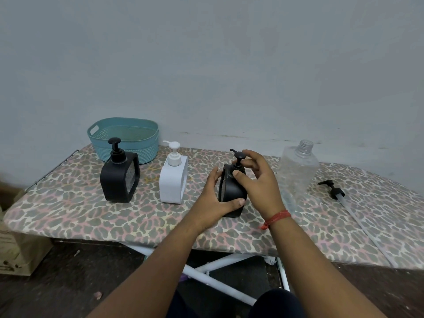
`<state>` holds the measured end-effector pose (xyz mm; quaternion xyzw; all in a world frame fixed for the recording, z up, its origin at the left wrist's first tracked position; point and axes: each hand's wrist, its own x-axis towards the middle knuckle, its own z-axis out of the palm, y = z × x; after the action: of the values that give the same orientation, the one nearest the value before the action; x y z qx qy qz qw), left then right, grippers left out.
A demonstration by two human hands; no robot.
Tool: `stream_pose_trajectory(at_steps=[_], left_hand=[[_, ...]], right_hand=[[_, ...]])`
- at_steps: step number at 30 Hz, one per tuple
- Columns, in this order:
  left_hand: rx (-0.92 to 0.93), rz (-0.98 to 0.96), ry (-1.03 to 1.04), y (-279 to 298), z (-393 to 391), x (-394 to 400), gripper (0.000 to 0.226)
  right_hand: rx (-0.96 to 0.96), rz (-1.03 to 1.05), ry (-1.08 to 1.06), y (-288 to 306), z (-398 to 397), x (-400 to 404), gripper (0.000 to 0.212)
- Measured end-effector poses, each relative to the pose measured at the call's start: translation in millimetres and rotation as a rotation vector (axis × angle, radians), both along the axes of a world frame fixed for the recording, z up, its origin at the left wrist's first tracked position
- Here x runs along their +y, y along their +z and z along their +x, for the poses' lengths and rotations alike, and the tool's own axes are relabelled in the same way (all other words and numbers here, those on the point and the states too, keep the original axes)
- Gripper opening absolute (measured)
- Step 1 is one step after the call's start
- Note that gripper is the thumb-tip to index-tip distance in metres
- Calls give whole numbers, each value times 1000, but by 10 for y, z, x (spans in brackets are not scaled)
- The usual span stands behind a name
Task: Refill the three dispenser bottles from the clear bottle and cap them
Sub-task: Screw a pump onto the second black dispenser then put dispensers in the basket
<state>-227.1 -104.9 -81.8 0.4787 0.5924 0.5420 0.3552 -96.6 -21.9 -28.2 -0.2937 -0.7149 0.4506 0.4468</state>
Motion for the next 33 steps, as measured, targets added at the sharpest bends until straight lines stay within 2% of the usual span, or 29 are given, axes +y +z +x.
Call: stream_pose_trajectory(at_steps=[8, 13, 16, 21, 25, 30, 33], left_hand=[[-14, -22, -5, -4, -4, 4, 127], [-5, -25, 6, 1, 1, -8, 126], [-6, -22, 7, 2, 3, -9, 126], [-18, -23, -1, 15, 10, -11, 126], [-20, -25, -3, 9, 0, -3, 126], [-1, -27, 0, 7, -3, -1, 125], [0, -26, 2, 4, -5, 0, 124]], right_hand=[[-86, 6, -50, -34, -117, 26, 54], [49, -58, 3, -67, -22, 16, 45], [62, -41, 4, -81, 8, 24, 46], [-11, 1, -99, -61, -52, 21, 52], [-81, 36, -98, -74, -98, -20, 56], [19, -44, -37, -105, -54, -8, 48], [2, -19, -78, -111, -46, 1, 46]])
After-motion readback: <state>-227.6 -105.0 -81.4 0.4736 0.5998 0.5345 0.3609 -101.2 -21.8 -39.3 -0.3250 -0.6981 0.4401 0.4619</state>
